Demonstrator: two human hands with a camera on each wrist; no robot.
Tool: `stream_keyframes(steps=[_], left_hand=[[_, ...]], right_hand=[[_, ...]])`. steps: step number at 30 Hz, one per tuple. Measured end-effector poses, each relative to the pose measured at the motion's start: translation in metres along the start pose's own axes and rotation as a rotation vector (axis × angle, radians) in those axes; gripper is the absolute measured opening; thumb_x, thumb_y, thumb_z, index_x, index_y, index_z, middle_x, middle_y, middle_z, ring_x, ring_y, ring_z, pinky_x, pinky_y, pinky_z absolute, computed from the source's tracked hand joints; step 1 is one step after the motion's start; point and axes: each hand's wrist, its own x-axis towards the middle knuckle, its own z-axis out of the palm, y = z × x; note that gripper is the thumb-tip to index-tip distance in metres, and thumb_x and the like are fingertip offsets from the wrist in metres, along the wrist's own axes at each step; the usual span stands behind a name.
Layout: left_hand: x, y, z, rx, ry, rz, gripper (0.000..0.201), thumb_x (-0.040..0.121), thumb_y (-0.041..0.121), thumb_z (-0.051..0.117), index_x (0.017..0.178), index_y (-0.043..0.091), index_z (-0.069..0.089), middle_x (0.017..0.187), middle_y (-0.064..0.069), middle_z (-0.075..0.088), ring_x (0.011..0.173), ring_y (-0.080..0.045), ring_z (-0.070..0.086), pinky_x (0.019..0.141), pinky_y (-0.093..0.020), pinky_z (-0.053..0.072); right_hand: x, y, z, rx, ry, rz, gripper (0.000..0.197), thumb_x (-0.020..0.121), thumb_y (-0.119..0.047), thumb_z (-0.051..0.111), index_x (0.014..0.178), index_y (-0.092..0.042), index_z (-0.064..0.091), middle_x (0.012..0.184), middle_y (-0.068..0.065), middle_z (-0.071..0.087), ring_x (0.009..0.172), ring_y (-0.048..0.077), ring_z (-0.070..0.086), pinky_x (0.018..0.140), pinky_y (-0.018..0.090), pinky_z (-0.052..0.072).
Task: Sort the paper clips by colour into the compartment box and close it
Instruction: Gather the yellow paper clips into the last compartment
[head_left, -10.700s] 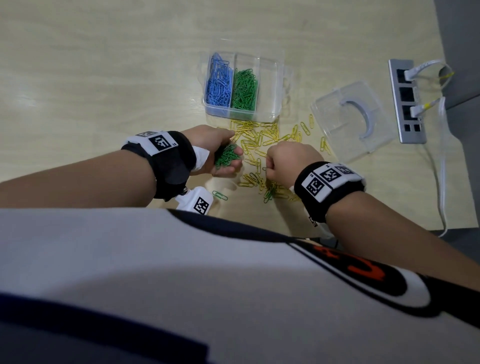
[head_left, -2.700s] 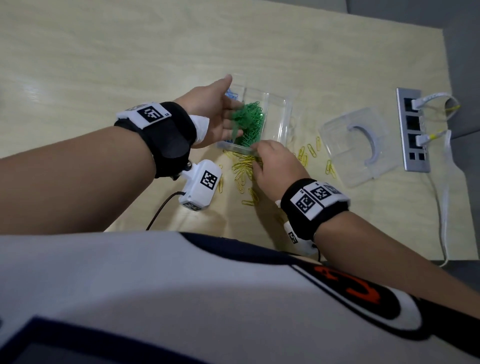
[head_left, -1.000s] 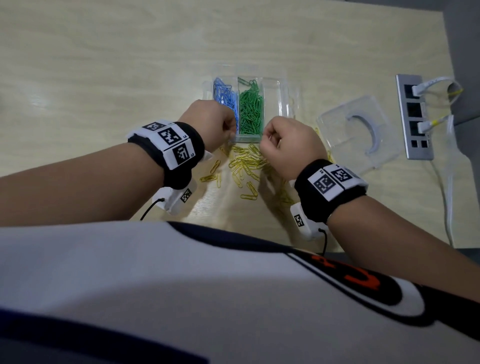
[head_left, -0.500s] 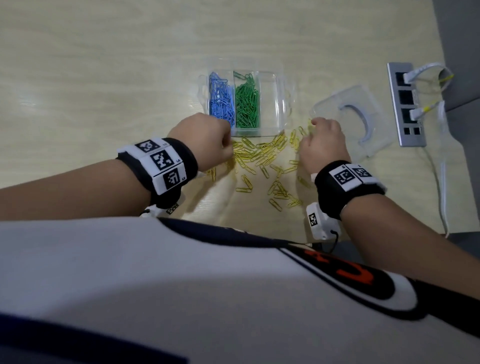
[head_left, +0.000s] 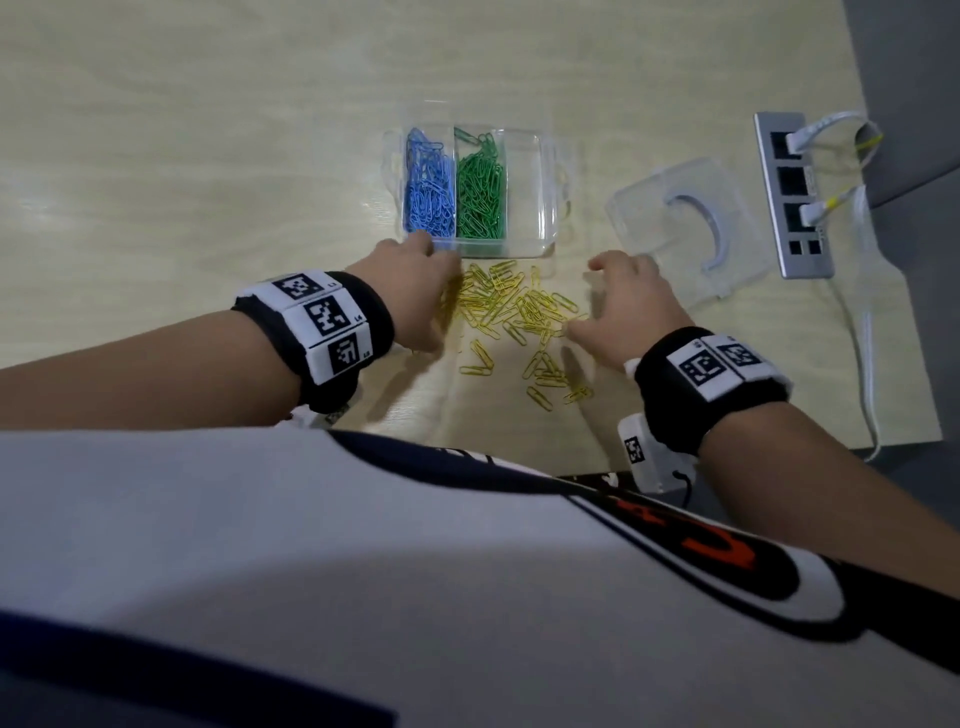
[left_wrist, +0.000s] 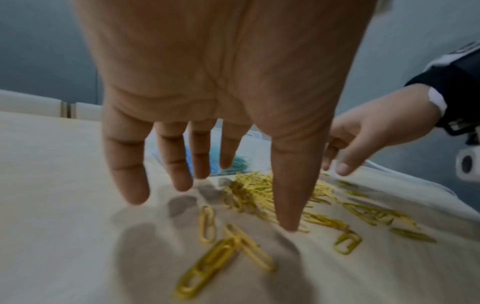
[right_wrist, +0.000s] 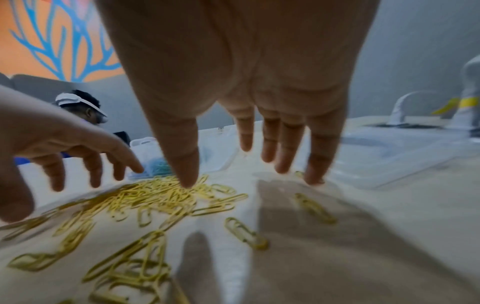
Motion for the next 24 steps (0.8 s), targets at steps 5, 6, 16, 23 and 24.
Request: stream_keyframes(steps=[5,6,16,23,24], left_hand=[[-0.007,-0.009,0.005,-0.009,-0.068,-0.18,0.08,0.057,0.02,0.087,0.121,0.019,0.039,0.108,-0.01,0.042,0.077,-0.027,0.056,0.064,-0.037,0.054],[-0.006,-0.007,0.008,-0.014,-0.062,-0.174,0.079,0.059,0.019,0.086,0.122,0.017,0.039,0.11,-0.012,0.043,0.079,-0.029,0.058,0.068,-0.037,0.054],[0.013,0.015,0.009,-0.148,-0.038,-0.035,0.07,0.067,0.019,0.081,0.127,0.013,0.046,0.115,-0.01,0.055,0.101,-0.027,0.056,0.083,-0.032,0.049],[-0.005,-0.003,0.002,-0.12,-0.124,-0.123,0.071,0.058,0.022,0.086,0.114,0.014,0.044,0.099,-0.007,0.057,0.083,-0.023,0.06,0.073,-0.035,0.054],[-0.009,-0.001,0.005,-0.129,-0.131,-0.129,0.068,0.058,0.023,0.086,0.11,0.014,0.044,0.094,-0.006,0.057,0.079,-0.024,0.06,0.071,-0.039,0.056]], right_hand=[[-0.014,0.0,0.007,-0.264,-0.257,0.199,0.105,0.049,-0.047,0.09,0.13,-0.022,0.028,0.128,0.013,0.031,0.104,0.035,0.053,0.083,0.046,0.052],[-0.015,-0.004,0.012,-0.267,-0.257,0.199,0.102,0.049,-0.043,0.091,0.127,-0.022,0.028,0.127,0.012,0.029,0.102,0.034,0.054,0.081,0.044,0.053],[-0.001,-0.027,0.028,0.059,-0.052,-0.041,0.058,0.083,-0.009,0.066,0.135,-0.016,0.041,0.131,0.009,0.042,0.102,0.022,0.056,0.086,0.031,0.047],[-0.012,-0.007,0.007,-0.247,-0.284,0.226,0.055,0.069,-0.026,0.082,0.107,-0.007,0.046,0.097,0.008,0.057,0.082,0.025,0.059,0.067,0.033,0.05],[-0.012,-0.005,0.014,-0.309,-0.354,0.265,0.054,0.065,-0.03,0.082,0.1,-0.006,0.049,0.09,0.008,0.06,0.078,0.027,0.061,0.067,0.034,0.053]])
